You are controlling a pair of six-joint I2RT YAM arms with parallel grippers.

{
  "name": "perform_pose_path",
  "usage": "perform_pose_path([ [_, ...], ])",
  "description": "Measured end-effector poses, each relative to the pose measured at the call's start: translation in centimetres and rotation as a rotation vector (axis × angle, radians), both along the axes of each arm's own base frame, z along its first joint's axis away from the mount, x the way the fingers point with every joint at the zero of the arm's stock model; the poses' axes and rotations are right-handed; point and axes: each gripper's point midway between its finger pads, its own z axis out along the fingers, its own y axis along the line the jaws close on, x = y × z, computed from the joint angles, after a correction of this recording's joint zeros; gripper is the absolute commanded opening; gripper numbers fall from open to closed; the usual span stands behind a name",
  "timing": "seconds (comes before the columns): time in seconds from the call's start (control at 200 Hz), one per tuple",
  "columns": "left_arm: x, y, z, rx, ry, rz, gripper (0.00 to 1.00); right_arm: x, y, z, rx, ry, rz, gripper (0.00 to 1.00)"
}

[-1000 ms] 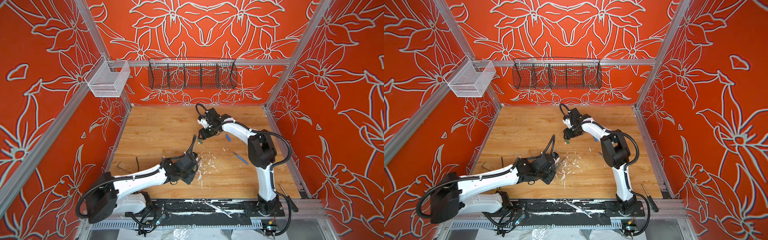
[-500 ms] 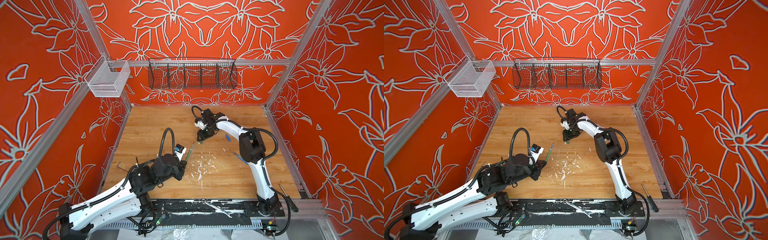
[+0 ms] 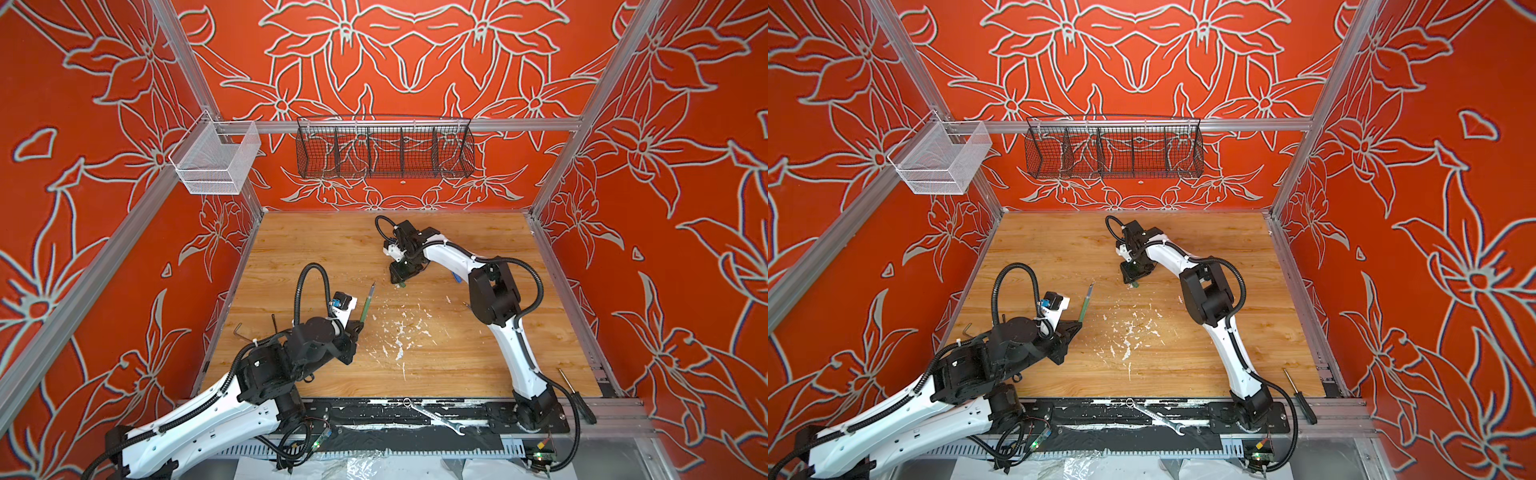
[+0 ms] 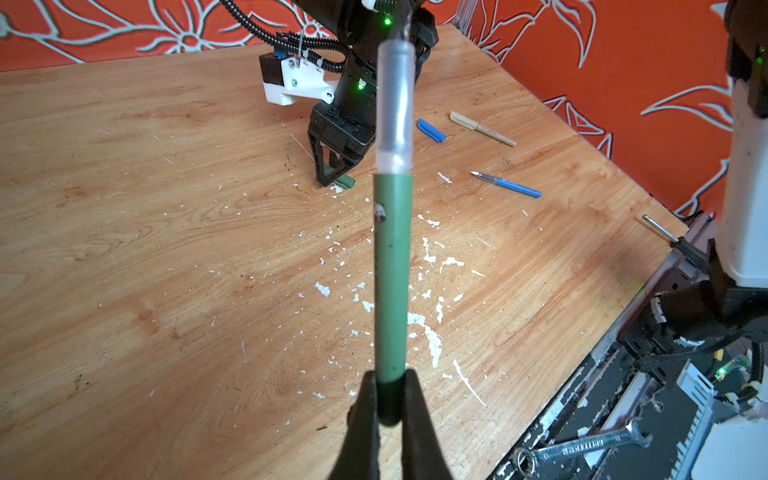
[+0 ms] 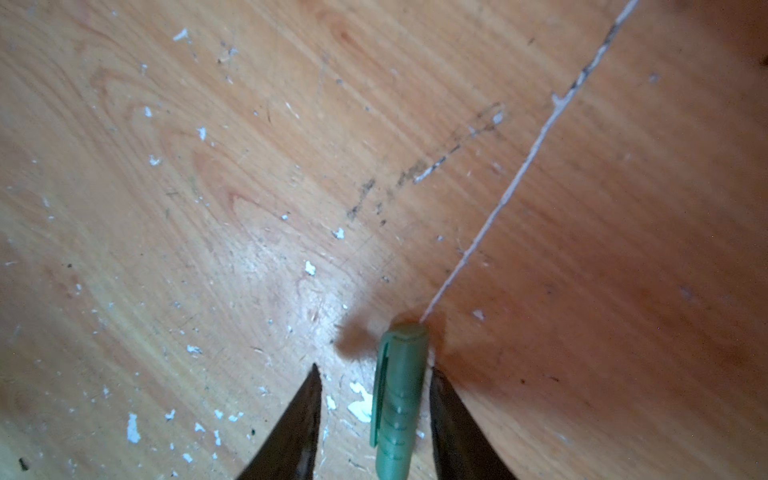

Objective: Insert the pens into the pen caps

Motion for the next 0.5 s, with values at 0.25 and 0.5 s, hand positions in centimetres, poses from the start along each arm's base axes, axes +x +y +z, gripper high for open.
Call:
perform_pose_path([
  [0.25,0.0,0.0,-0.1,0.006,0.002,0.000,0.00,0.6,-1.0,-0.4,-0.053,-0.018,-0.045,0.33],
  [0.5,0.2,-0.3,-0.5,0.019,0.012,-0.003,0.00,1.5,-2.4,-0.4,-0.027,-0.020,-0.109,0.36],
])
